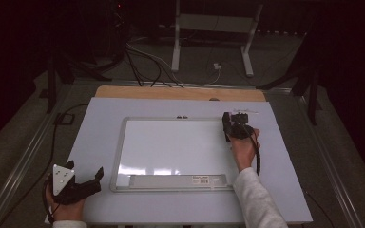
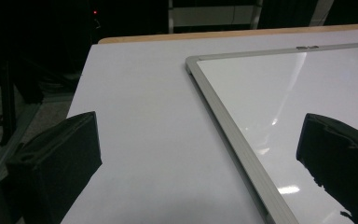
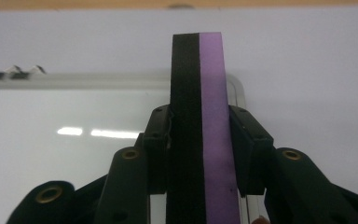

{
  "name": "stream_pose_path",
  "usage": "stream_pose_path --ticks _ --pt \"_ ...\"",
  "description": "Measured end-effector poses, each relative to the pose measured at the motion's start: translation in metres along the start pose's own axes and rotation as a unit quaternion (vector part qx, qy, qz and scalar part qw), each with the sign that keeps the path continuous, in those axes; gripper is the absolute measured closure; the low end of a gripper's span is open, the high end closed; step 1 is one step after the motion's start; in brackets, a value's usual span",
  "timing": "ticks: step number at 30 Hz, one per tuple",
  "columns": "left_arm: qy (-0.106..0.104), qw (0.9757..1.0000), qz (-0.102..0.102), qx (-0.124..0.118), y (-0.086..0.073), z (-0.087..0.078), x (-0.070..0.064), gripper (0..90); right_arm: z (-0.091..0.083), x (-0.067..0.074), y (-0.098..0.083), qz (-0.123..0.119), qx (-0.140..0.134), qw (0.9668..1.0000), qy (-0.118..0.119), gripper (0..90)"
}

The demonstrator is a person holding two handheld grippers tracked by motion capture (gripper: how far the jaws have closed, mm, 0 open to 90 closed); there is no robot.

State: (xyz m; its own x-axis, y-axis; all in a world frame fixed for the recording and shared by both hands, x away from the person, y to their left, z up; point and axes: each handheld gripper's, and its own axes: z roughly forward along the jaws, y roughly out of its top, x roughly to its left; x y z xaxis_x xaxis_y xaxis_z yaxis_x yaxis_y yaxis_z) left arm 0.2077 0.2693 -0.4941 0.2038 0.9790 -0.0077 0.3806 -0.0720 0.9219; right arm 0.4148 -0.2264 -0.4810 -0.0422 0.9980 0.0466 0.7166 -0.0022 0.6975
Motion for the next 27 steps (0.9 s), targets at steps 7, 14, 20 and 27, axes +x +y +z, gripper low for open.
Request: stream_pose_path --ticks 7,14,20,27 --pt "0.001 1.0 0.0 0.0 0.0 0.0 0.0 0.5 0.003 0.002 -0.006 -0.001 -0.001 0.9999 -0.01 63.3" --pt "0.0 1.0 0.001 0.0 0.0 0.0 0.0 0.6 0.005 0.0 -0.004 0.002 -0.001 1.0 -0.005 62.9" --pt "0.001 1.0 -0.002 -0.002 0.0 -0.001 0.0 0.5 0.0 -0.004 -0.005 -0.014 -0.02 0.9995 0.02 47.6" --pt "0.001 1.0 0.0 -0.002 0.0 -0.001 0.0 0.5 -0.024 -0.01 -0.006 -0.054 -0.057 0.9932 0.086 22.8"
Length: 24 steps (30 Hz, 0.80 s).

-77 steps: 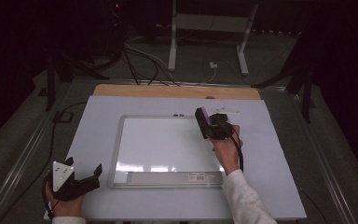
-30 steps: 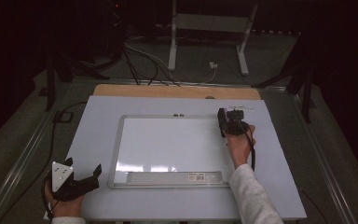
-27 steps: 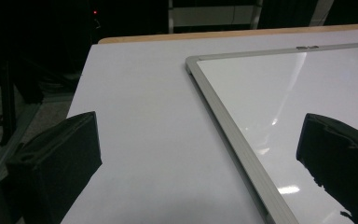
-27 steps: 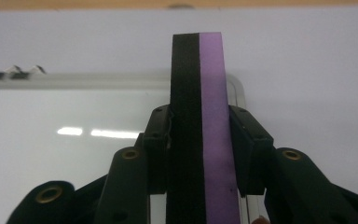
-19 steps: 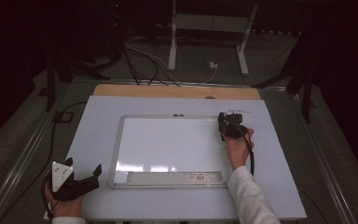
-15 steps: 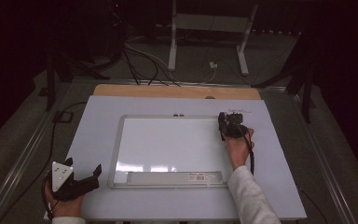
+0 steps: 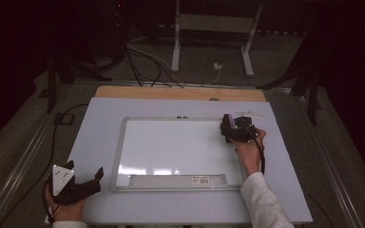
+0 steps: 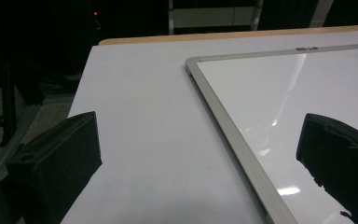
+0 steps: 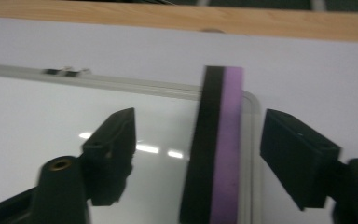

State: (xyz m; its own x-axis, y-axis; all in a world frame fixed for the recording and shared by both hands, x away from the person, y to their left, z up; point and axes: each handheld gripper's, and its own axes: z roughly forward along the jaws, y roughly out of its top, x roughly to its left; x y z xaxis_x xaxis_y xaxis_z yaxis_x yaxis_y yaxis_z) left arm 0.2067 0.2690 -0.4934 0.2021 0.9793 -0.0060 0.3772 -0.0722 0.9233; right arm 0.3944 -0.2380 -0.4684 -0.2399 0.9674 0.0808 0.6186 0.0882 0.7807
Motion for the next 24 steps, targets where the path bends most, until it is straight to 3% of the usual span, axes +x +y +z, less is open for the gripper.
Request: stream_pose_path --ticks 3,8,13,18,24 --pt "0.001 1.0 -0.001 -0.002 0.0 -0.001 0.0 0.5 -0.012 0.0 -0.004 -0.014 -0.012 0.9993 0.032 16.0" --pt "0.004 1.0 -0.004 -0.007 0.001 -0.002 0.001 0.5 -0.035 -0.001 -0.013 -0.035 -0.024 0.9969 0.067 11.9" --pt "0.006 0.9998 -0.009 -0.013 0.002 -0.004 0.002 0.5 -0.058 -0.006 -0.033 -0.047 -0.051 0.9944 0.079 9.1" --pt "0.009 0.9997 -0.015 -0.018 0.004 -0.004 0.003 0.5 -0.069 -0.012 -0.061 -0.034 -0.058 0.9923 0.104 5.9" --pt "0.01 0.9995 -0.019 -0.024 0.005 -0.004 0.004 0.5 -0.083 -0.013 -0.086 -0.05 -0.082 0.9897 0.105 2.9"
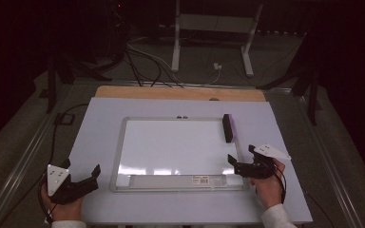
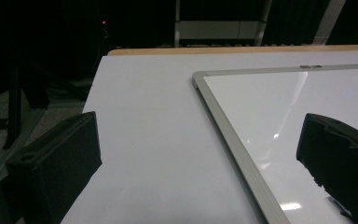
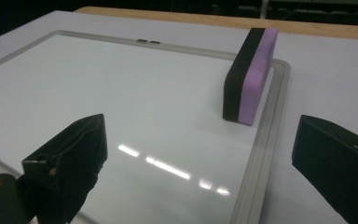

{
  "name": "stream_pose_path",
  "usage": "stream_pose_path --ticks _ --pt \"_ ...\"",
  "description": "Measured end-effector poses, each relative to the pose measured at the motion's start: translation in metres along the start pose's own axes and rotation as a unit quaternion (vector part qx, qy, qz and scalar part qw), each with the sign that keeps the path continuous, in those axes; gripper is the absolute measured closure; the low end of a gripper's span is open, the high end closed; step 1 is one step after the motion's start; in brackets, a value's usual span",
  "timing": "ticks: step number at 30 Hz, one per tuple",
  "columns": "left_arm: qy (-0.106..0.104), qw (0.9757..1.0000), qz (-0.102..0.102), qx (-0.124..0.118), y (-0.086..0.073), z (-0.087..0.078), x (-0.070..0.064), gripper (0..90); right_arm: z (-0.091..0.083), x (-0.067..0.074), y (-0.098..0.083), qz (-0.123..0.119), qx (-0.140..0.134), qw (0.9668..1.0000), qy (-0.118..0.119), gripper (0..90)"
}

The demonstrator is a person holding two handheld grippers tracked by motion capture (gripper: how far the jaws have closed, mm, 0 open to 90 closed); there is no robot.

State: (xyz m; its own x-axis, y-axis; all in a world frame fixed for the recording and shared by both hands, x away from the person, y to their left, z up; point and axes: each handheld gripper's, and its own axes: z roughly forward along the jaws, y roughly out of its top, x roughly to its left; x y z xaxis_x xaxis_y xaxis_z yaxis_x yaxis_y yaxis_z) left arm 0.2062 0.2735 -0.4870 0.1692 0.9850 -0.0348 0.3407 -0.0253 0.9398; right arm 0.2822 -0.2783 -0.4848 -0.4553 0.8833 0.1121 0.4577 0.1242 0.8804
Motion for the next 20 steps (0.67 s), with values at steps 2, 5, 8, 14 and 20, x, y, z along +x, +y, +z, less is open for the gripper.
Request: stream_pose_path --ticks 2,5,8,14,20 --pt "0.0 1.0 0.002 -0.002 0.0 0.0 0.0 0.5 -0.006 0.0 -0.004 -0.003 -0.011 0.9999 0.003 2.5" --pt "-0.003 1.0 0.005 -0.004 0.001 0.0 -0.001 0.5 -0.013 -0.001 -0.01 -0.011 -0.016 0.9998 0.004 1.6" --pt "-0.003 1.0 0.003 -0.008 0.002 0.001 -0.001 0.5 -0.019 -0.003 -0.016 -0.009 -0.025 0.9996 0.007 1.6" --pt "-0.01 0.9999 0.009 -0.011 0.004 0.003 -0.002 0.5 -0.031 -0.002 -0.025 -0.026 -0.037 0.999 0.003 1.6" --pt "-0.011 0.9998 0.012 -0.011 0.004 0.002 -0.002 0.5 -0.035 0.001 -0.026 -0.042 -0.049 0.9979 0.001 1.6"
